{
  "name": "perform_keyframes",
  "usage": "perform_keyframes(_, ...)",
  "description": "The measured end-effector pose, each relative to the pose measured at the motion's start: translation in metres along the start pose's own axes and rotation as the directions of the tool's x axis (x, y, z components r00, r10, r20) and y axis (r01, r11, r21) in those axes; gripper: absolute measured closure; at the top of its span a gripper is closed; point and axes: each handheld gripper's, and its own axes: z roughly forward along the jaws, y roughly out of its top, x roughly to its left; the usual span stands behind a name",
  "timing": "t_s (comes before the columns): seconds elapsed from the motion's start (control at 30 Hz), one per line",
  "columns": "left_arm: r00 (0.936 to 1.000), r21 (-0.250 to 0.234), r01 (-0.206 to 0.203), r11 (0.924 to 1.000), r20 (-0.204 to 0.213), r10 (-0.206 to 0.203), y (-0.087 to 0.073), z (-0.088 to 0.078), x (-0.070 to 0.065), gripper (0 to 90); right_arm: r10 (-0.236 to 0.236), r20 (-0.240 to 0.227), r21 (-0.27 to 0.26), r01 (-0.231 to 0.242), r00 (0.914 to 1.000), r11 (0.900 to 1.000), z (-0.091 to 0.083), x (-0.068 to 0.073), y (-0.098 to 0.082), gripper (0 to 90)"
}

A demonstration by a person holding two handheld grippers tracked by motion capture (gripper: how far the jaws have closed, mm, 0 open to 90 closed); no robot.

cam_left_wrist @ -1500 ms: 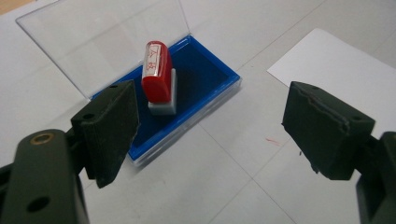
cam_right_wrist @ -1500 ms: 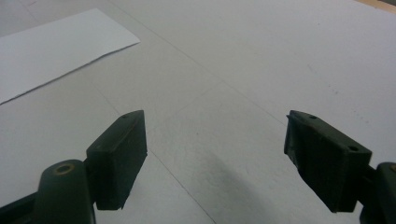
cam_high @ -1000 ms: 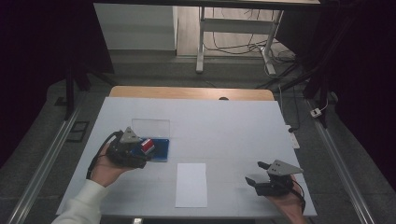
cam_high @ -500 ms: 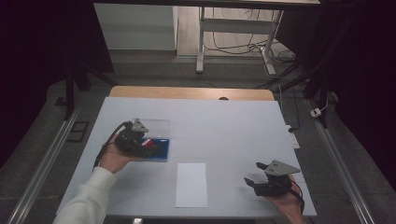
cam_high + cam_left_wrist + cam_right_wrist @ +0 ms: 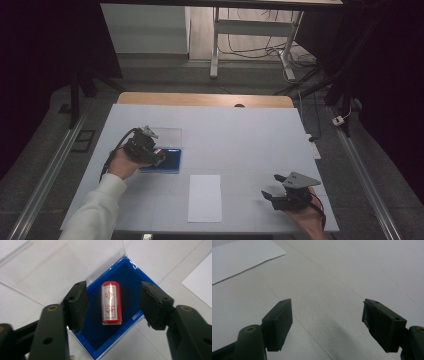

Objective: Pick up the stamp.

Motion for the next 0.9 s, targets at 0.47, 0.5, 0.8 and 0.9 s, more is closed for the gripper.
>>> perform_keyframes(0.47,0.9996,0.046,0.021,0.9987,0.015,-0.022,-0.0011,0.0084,0.0037,68.9,0.006,0.004,0.009,-0.006,1.0000,1.000,0.0006,-0.0006,-0.0012,25.0)
perform_keyframes(0.5,0.9995,0.043,0.027,0.9987,0.018,-0.028,-0.0013,0.0085,0.0038,69.7,0.005,0.005,0.012,-0.005,1.0000,1.000,0.0010,-0.0005,-0.0012,25.1)
perform_keyframes(0.8,0.9991,0.049,0.035,0.9982,0.022,-0.036,-0.0012,0.0073,0.0041,70.4,0.000,0.006,0.020,0.000,1.0000,1.000,0.0009,-0.0004,-0.0014,25.4)
perform_keyframes(0.9,0.9993,0.055,0.031,0.9980,0.020,-0.032,-0.0016,0.0063,0.0044,70.4,0.000,0.006,0.020,0.000,1.0000,1.000,0.0004,-0.0007,-0.0018,25.5)
